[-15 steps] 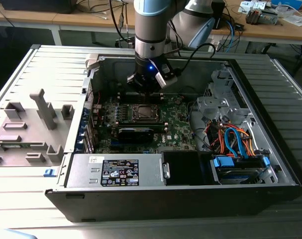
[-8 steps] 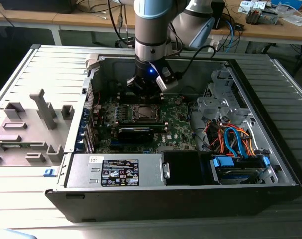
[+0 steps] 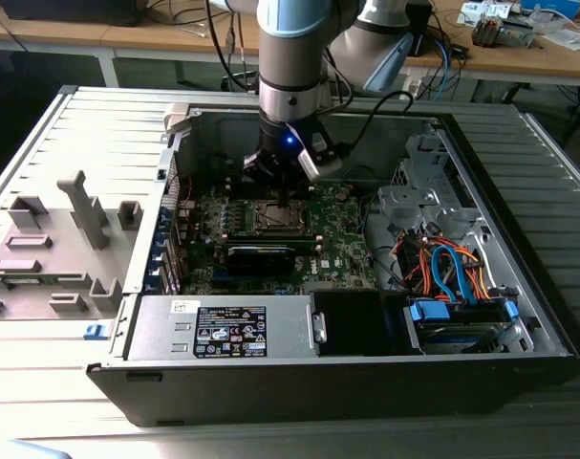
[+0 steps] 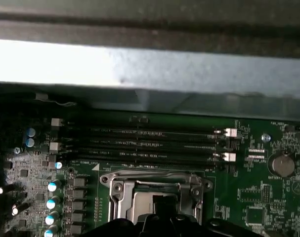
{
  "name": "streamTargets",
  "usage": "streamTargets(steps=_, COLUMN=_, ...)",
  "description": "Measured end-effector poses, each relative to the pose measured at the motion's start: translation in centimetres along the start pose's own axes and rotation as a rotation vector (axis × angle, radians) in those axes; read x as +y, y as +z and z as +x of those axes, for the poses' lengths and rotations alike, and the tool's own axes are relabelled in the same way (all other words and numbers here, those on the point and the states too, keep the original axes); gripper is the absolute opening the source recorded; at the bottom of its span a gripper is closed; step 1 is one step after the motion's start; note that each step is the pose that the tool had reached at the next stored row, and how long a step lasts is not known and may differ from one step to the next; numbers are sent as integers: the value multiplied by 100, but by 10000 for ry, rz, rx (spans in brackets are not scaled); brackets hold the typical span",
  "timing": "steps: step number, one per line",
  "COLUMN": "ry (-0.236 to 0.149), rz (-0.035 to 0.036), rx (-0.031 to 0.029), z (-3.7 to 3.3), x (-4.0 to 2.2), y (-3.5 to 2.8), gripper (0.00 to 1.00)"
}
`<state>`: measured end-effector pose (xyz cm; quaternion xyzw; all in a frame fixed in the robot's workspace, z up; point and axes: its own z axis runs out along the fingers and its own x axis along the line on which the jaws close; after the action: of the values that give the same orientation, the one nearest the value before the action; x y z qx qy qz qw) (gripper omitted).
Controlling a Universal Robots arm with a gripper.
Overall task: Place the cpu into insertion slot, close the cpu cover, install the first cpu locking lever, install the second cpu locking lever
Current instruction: 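Install the first cpu locking lever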
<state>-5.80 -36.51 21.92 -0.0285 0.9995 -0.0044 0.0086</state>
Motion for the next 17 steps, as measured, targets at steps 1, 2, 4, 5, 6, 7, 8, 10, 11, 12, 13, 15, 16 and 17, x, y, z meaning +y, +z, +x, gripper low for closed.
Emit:
streamTargets(steps=1, ry=32, rz=136, rx=8, z=0, x=0, y=0, gripper=11)
streamTargets(steps=2, ry=69, rz=273, rx=17, z=-2, x=-1, y=0, gripper=11)
streamTargets(steps=4, ry=119, rz=381, rx=30, z=-13, x=-2, y=-2, gripper=11)
streamTargets(steps=5, ry=119, rz=385, rx=33, z=-18, x=-5, y=-12, gripper=11)
streamTargets(steps=6, ry=125, rz=385, rx=32, z=-19, x=-7, y=-43, gripper=11)
streamTargets(steps=7, ry=129, rz=385, rx=33, z=-23, x=-8, y=-66, gripper=11)
streamTargets(steps=8, ry=135, rz=386, rx=34, z=-25, x=-9, y=-108, gripper=11)
streamTargets(steps=10, ry=139, rz=391, rx=34, z=-29, x=-11, y=-187, gripper=11)
streamTargets(steps=11, ry=141, rz=396, rx=37, z=-34, x=-12, y=-204, gripper=11)
streamTargets(steps=12, ry=143, rz=400, rx=38, z=-35, x=-12, y=-227, gripper=11)
streamTargets(steps=13, ry=142, rz=400, rx=38, z=-40, x=-13, y=-244, gripper=11)
streamTargets(steps=15, ry=144, rz=403, rx=42, z=-42, x=-15, y=-294, gripper=11)
streamTargets(steps=16, ry=145, rz=403, rx=42, z=-42, x=-15, y=-315, gripper=11)
streamTargets(steps=17, ry=145, rz=403, rx=41, z=-42, x=-16, y=-352, gripper=11)
